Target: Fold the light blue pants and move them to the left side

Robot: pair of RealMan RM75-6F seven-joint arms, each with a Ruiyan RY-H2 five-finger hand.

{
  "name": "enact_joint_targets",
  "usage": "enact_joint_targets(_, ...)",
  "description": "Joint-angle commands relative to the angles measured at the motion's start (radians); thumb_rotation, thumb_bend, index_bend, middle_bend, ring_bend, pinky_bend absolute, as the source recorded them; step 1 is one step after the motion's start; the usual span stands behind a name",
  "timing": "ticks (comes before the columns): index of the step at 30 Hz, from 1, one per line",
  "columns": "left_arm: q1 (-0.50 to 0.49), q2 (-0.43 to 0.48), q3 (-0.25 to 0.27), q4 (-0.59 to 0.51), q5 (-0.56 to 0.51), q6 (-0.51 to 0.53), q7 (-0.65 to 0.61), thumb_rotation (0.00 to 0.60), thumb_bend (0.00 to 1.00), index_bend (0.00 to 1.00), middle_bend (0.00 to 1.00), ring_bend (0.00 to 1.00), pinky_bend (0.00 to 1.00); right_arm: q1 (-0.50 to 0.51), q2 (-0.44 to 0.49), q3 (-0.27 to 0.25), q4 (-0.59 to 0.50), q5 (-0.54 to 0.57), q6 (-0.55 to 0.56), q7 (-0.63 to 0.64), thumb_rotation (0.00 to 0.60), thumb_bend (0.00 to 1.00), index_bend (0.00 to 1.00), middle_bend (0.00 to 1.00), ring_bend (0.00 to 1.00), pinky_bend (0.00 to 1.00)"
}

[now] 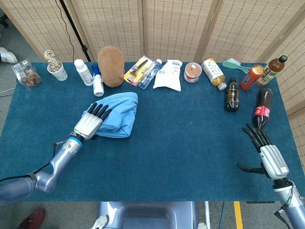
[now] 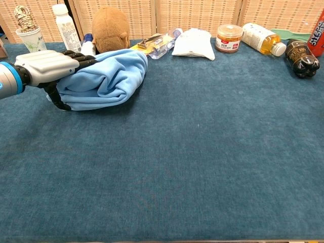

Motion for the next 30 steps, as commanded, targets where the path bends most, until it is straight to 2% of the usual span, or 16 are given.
enact_joint_targets(1,0.013,-0.062,-0.013,0.075,0.051,0.029,-0.052,0.6,0.13,0.0,0.0,0.0,0.0,-0.002,0.001,0.002,0.0,-0.003,0.004,0.001,0.6,0.0,0.0,0.0,0.0,0.0)
enact_joint_targets(9,0.017,-0.111,-0.028,0.129,0.079,0.031,-0.065,0.6,0.13,0.0,0.0,0.0,0.0,-0.008,0.006,0.006,0.002,-0.012,0.016,0.018,0.6,0.0,0.0,0.0,0.0,0.0)
enact_joint_targets(14,0.016,-0.124,-0.043,0.14,0.047,-0.009,-0.028,0.6,0.15,0.0,0.0,0.0,0.0,-0.011,0.007,0.007,0.0,-0.021,0.023,0.024,0.6,0.0,0.0,0.0,0.0,0.0)
enact_joint_targets(18,0.017,-0.148,-0.051,0.171,0.068,0.008,-0.039,0.6,0.34,0.0,0.0,0.0,0.21,-0.012,0.009,0.008,-0.001,-0.023,0.024,0.028,0.6,0.0,0.0,0.0,0.0,0.0)
enact_joint_targets(21,0.018,-0.164,-0.058,0.191,0.08,0.018,-0.049,0.6,0.52,0.01,0.01,0.09,0.31,-0.013,0.009,0.009,-0.001,-0.023,0.024,0.03,0.6,0.0,0.0,0.0,0.0,0.0)
enact_joint_targets(23,0.022,-0.18,-0.062,0.211,0.095,0.044,-0.053,0.6,0.63,0.09,0.09,0.2,0.39,-0.013,0.01,0.009,-0.001,-0.024,0.023,0.035,0.6,0.0,0.0,0.0,0.0,0.0)
enact_joint_targets(25,0.027,-0.196,-0.067,0.229,0.108,0.068,-0.066,0.6,0.75,0.28,0.25,0.33,0.49,-0.014,0.01,0.01,0.0,-0.026,0.024,0.034,0.6,0.0,0.0,0.0,0.0,0.0)
enact_joint_targets(27,0.031,-0.209,-0.07,0.245,0.121,0.087,-0.084,0.6,0.83,0.41,0.36,0.42,0.57,-0.014,0.01,0.011,-0.001,-0.026,0.025,0.035,0.6,0.0,0.0,0.0,0.0,0.0)
enact_joint_targets(30,0.036,-0.225,-0.072,0.27,0.147,0.121,-0.11,0.6,0.89,0.57,0.49,0.52,0.65,-0.014,0.011,0.011,-0.001,-0.026,0.024,0.037,0.6,0.0,0.0,0.0,0.0,0.0)
